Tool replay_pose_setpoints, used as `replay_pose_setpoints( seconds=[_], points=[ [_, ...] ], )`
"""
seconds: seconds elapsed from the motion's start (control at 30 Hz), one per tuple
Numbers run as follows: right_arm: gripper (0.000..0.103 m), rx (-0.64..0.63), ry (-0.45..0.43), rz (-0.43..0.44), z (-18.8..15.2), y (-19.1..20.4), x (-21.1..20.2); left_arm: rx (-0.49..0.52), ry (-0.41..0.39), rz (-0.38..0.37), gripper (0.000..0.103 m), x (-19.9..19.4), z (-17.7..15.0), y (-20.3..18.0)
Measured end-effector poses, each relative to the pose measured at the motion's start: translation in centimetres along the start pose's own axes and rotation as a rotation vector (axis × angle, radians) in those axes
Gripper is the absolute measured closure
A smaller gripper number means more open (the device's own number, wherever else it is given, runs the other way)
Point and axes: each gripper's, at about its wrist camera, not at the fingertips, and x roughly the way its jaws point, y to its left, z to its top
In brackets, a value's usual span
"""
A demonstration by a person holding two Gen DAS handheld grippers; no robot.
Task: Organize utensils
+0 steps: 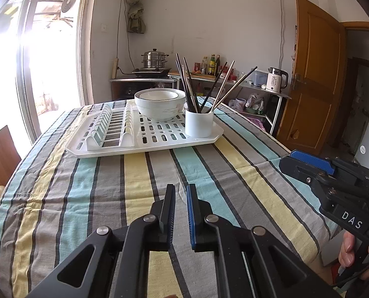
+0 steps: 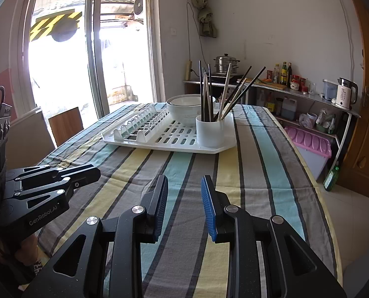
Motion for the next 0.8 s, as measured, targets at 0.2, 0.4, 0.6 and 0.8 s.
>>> replay_pose_setpoints(
  seconds=[0.2, 0.4, 0.6, 0.8],
  points=[
    [0.074, 0.000, 0.001, 0.000, -0.09, -0.03, 0.08, -0.010, 0.021, -0.022, 0.093, 0.42, -0.15, 0.11],
    [0.074, -0.001, 0.002, 0.001, -0.10, -0.01, 0.08, -0.009, 0.017, -0.009, 0.093, 0.54, -0.26, 0.03],
    [0.074, -0.001, 0.003, 0.001, -0.12, -0.15, 0.16, -0.020, 0.019, -0.005, 0.093, 0.64, -0.50, 0.13],
    [0.074, -0.002, 0.003, 0.001, -0.16, -0.21, 0.20, -0.018, 0.018, 0.003, 0.093, 0.63, -0.60, 0.15]
  ],
)
